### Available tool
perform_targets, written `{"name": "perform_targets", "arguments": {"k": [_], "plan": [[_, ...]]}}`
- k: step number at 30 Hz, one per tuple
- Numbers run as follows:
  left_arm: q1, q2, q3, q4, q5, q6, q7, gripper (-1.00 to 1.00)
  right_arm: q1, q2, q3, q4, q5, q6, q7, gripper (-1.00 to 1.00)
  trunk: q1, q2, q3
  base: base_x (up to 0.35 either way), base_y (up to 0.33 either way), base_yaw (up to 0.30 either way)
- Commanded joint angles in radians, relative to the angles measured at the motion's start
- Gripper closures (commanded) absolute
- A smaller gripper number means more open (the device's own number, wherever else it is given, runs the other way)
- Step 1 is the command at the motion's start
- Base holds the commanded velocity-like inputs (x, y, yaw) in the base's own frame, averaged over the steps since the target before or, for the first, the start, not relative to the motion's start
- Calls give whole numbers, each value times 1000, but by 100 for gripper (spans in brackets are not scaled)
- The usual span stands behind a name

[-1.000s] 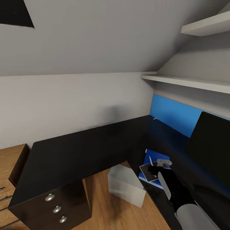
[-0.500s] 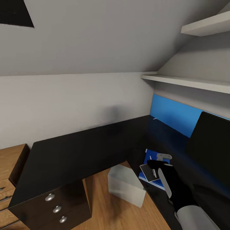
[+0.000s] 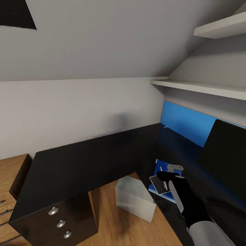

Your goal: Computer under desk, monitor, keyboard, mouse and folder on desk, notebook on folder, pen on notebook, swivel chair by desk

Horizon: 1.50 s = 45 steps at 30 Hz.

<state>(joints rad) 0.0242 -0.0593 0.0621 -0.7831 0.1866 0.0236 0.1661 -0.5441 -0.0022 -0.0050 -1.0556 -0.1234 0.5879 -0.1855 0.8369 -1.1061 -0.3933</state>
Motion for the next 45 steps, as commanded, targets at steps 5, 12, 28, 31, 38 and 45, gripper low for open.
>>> {"name": "perform_targets", "arguments": {"k": [5, 12, 28, 31, 38, 45], "plan": [[0, -1, 1, -2, 10, 2, 1, -100, 0, 1, 6, -2, -13, 4, -7, -100, 0, -1, -1, 0, 0, 0], [0, -1, 1, -1, 10, 2, 1, -100, 0, 31, 8, -31, -17, 6, -6, -100, 0, -1, -1, 0, 0, 14], [0, -1, -2, 27, 10, 1, 3, -100, 14, 55, 77, -34, -12, -6, -11, -100, 0, -1, -1, 0, 0, 261], [0, -1, -1, 29, 10, 0, 3, -100, 15, 56, 83, -34, -12, -6, -11, -100, 0, -1, -1, 0, 0, 279], [0, -1, -1, 30, 10, 0, 3, -100, 16, 57, 100, -35, -11, -7, -11, -100, 0, -1, -1, -58, 0, 279], [0, 0, -1, 30, 10, 0, 3, -100, 21, 56, 109, -49, -11, -8, -11, -100, 0, -1, -1, -255, 0, 279]]}}
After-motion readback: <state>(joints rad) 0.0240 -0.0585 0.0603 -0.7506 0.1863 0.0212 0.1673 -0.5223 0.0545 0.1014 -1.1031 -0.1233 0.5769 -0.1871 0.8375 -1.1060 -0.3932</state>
